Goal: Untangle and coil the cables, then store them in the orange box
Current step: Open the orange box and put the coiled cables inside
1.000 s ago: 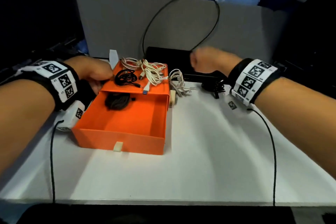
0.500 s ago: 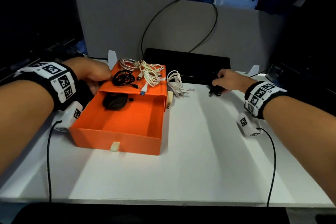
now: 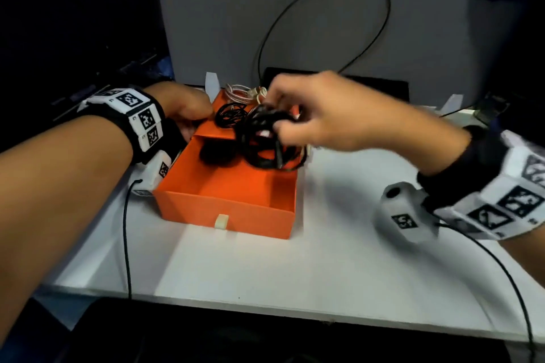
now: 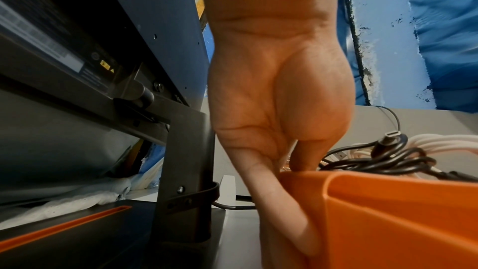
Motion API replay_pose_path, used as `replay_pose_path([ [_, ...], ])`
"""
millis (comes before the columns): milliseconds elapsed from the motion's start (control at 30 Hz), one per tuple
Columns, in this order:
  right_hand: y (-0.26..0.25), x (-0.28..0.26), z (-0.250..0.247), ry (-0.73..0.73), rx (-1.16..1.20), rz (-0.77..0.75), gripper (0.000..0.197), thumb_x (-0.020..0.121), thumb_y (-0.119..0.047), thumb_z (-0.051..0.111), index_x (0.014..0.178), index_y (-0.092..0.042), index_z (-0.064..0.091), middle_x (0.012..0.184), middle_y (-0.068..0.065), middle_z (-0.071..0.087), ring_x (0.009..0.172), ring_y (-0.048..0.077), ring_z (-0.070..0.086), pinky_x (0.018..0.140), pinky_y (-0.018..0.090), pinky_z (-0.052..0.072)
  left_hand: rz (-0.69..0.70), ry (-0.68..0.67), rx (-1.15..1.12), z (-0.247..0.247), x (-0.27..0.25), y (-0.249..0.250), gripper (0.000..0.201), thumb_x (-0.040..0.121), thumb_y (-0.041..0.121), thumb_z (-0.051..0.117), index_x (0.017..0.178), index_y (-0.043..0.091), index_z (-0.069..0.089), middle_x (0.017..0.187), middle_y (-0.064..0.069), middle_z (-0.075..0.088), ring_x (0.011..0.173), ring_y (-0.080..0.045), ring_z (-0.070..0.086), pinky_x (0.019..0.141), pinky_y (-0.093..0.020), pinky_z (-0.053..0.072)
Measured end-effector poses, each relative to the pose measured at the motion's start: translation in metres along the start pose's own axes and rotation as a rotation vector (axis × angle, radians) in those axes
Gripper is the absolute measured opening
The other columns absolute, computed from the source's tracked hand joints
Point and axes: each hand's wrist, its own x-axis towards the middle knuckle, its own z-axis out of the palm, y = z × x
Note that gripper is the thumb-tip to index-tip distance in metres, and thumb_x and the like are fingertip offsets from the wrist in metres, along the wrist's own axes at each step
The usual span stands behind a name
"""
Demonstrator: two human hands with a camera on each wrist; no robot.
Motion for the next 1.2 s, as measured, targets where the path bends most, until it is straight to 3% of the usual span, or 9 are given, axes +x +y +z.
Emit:
replay_pose_path([
  [167,-0.024,0.019,0.048,-0.236,-0.383,-0.029,0.033,0.097,-0.036,0.053,0.126,-0.020,0.054,0.074,-0.009,0.045,0.076,0.025,0.050,0.061,0.036,0.043,0.007,0.003,0.016,0.001,-0.005,0.003,0.029,0.102,0.008,0.045,0.115,-0.009,0.065,0.087,-0.027,0.074,0.052,-0.029,0.071,0.045,-0.035,0.059],
  [300,-0.018,0.031,0.062,-0.166,-0.588,-0.007,0.033,0.102,-0.028,0.048,0.133,-0.016,0.050,0.096,0.007,0.065,0.074,0.028,0.046,0.051,0.033,0.030,0.004,0.006,0.014,0.000,-0.004,0.003,0.030,0.102,0.008,0.044,0.116,-0.008,0.064,0.078,-0.022,0.073,0.051,-0.028,0.071,0.045,-0.034,0.058],
  [400,-0.015,0.027,0.083,-0.218,-0.731,-0.114,0.030,0.105,-0.016,0.042,0.133,-0.015,0.052,0.099,0.004,0.068,0.070,0.027,0.050,0.047,0.032,0.030,0.002,0.010,0.023,0.001,-0.003,0.003,0.033,0.103,0.008,0.039,0.120,-0.009,0.063,0.083,-0.026,0.072,0.052,-0.030,0.072,0.045,-0.035,0.059],
  [500,-0.013,0.025,0.101,-0.297,-0.752,-0.130,0.037,0.105,-0.009,0.042,0.140,-0.014,0.049,0.105,0.005,0.068,0.082,0.028,0.065,0.058,0.037,0.044,0.008,0.018,0.013,0.001,-0.002,0.002,0.035,0.104,0.008,0.038,0.122,-0.009,0.061,0.088,-0.028,0.072,0.051,-0.030,0.071,0.045,-0.036,0.060],
  [700,-0.006,0.042,0.111,-0.320,-0.881,-0.003,0.035,0.105,0.001,0.039,0.127,-0.011,0.062,0.122,0.006,0.065,0.107,0.029,0.068,0.065,0.035,0.041,0.001,0.019,0.004,0.002,-0.001,0.000,0.034,0.105,0.011,0.039,0.124,-0.007,0.061,0.094,-0.031,0.072,0.055,-0.032,0.072,0.046,-0.037,0.060],
  [833,0.001,0.043,0.113,-0.347,-0.879,0.015,0.031,0.103,0.002,0.043,0.125,-0.005,0.063,0.124,0.012,0.059,0.096,0.030,0.067,0.056,0.033,0.037,-0.012,0.015,-0.012,0.002,0.000,0.000,0.035,0.107,0.014,0.037,0.125,-0.006,0.059,0.090,-0.030,0.071,0.058,-0.034,0.072,0.045,-0.036,0.059],
  [933,0.009,0.038,0.096,-0.243,-0.674,-0.018,0.021,0.104,-0.017,0.052,0.118,-0.012,0.066,0.116,0.009,0.063,0.086,0.028,0.064,0.056,0.035,0.037,-0.009,0.011,-0.018,0.000,0.001,-0.001,0.034,0.108,0.014,0.037,0.124,-0.006,0.059,0.085,-0.028,0.071,0.057,-0.034,0.072,0.045,-0.036,0.059],
  [1067,0.052,0.044,0.044,0.136,-0.402,0.285,0.028,0.103,-0.041,0.049,0.096,-0.022,0.068,0.088,0.006,0.065,0.081,0.030,0.063,0.068,0.032,0.044,0.004,0.002,-0.027,0.000,0.003,-0.002,0.034,0.107,0.013,0.038,0.123,-0.007,0.060,0.088,-0.029,0.072,0.057,-0.033,0.072,0.046,-0.036,0.059],
  [1200,0.155,0.060,0.027,0.183,-0.355,0.661,0.032,0.098,-0.034,0.055,0.109,-0.008,0.070,0.110,0.019,0.069,0.101,0.040,0.065,0.075,0.034,0.043,-0.001,-0.005,-0.022,0.001,0.001,0.000,0.033,0.107,0.013,0.039,0.123,-0.007,0.059,0.086,-0.030,0.072,0.058,-0.036,0.073,0.046,-0.037,0.060],
])
